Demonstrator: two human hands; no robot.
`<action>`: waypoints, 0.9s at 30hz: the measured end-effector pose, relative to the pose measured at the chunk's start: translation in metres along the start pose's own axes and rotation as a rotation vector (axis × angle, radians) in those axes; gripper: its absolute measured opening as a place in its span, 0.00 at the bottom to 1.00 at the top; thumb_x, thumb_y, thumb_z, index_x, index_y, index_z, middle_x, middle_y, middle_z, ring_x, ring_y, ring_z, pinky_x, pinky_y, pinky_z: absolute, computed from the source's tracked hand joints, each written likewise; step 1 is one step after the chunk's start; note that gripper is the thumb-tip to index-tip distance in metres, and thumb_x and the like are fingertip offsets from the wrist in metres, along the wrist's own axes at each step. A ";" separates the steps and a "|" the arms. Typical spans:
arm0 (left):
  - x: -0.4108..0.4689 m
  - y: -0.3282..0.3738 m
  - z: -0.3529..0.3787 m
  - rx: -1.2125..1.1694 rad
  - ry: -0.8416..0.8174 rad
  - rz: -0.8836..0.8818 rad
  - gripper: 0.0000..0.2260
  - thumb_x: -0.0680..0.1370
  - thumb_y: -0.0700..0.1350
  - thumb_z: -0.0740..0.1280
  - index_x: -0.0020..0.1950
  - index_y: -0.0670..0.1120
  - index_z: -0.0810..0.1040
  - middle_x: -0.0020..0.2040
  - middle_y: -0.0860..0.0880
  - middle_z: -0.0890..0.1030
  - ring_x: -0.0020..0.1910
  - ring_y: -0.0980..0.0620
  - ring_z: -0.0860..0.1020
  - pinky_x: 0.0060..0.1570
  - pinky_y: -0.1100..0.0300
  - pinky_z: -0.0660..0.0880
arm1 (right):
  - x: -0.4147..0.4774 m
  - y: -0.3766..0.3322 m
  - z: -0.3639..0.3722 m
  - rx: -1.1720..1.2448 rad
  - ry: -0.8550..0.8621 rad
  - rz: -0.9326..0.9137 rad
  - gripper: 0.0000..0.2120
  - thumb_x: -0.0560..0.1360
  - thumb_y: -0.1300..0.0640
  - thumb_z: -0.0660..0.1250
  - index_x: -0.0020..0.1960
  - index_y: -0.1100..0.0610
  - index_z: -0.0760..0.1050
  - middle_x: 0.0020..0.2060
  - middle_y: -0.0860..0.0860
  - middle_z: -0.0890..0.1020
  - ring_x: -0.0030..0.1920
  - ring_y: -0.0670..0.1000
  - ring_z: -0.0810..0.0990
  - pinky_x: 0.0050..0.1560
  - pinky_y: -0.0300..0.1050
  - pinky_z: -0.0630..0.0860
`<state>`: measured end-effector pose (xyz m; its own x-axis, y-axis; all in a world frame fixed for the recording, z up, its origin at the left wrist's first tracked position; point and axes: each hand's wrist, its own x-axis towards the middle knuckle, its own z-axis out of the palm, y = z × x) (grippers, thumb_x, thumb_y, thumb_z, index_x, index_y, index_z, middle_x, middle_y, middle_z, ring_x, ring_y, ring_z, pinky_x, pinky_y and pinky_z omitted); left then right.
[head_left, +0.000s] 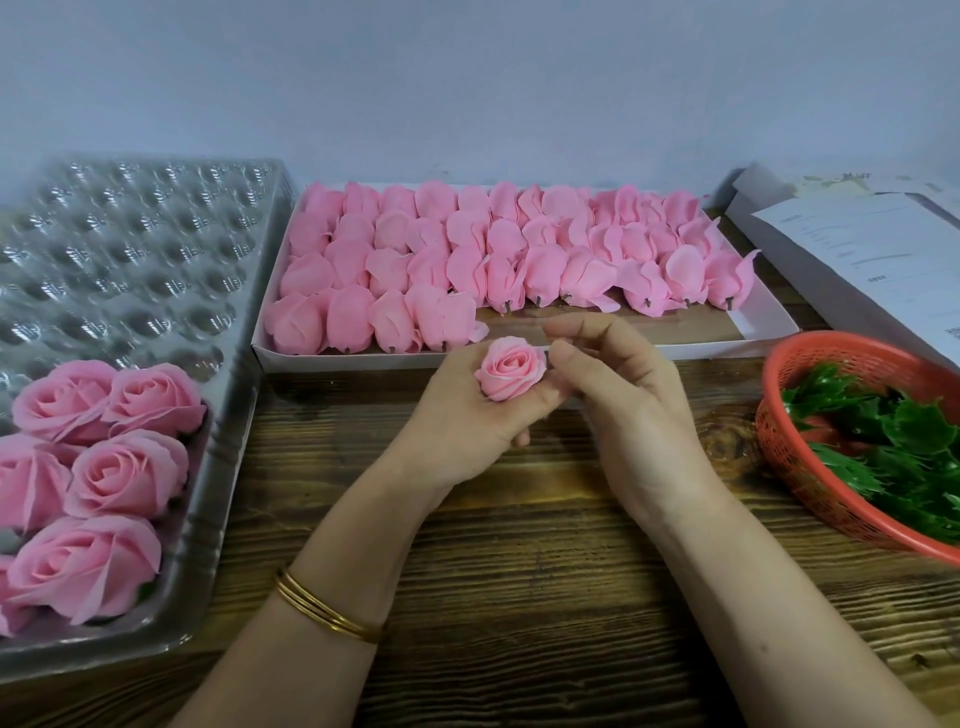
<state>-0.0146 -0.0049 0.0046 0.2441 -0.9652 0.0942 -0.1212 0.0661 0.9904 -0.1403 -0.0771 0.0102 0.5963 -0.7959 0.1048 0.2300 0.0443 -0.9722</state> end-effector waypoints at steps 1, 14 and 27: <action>0.000 0.001 0.001 -0.008 -0.007 0.003 0.05 0.79 0.44 0.70 0.45 0.53 0.81 0.32 0.58 0.80 0.33 0.62 0.78 0.34 0.69 0.73 | 0.000 0.000 0.003 0.026 -0.008 0.003 0.10 0.71 0.59 0.69 0.51 0.60 0.79 0.39 0.51 0.83 0.43 0.51 0.82 0.43 0.43 0.78; 0.001 0.003 -0.002 -0.025 0.016 -0.049 0.05 0.78 0.42 0.71 0.52 0.48 0.80 0.40 0.58 0.83 0.42 0.62 0.81 0.43 0.70 0.74 | 0.017 -0.013 0.027 -0.050 -0.061 -0.055 0.06 0.73 0.60 0.73 0.48 0.60 0.83 0.45 0.56 0.86 0.48 0.49 0.84 0.55 0.41 0.79; 0.004 0.000 0.000 0.118 0.128 -0.027 0.05 0.78 0.35 0.67 0.52 0.35 0.80 0.47 0.39 0.83 0.49 0.46 0.82 0.52 0.50 0.79 | 0.019 0.009 0.030 -0.083 -0.092 -0.067 0.11 0.69 0.56 0.73 0.48 0.60 0.84 0.42 0.52 0.87 0.45 0.45 0.85 0.48 0.35 0.77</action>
<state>-0.0132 -0.0089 0.0046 0.3685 -0.9255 0.0873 -0.2234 0.0030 0.9747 -0.1037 -0.0731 0.0098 0.6509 -0.7363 0.1851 0.2097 -0.0599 -0.9759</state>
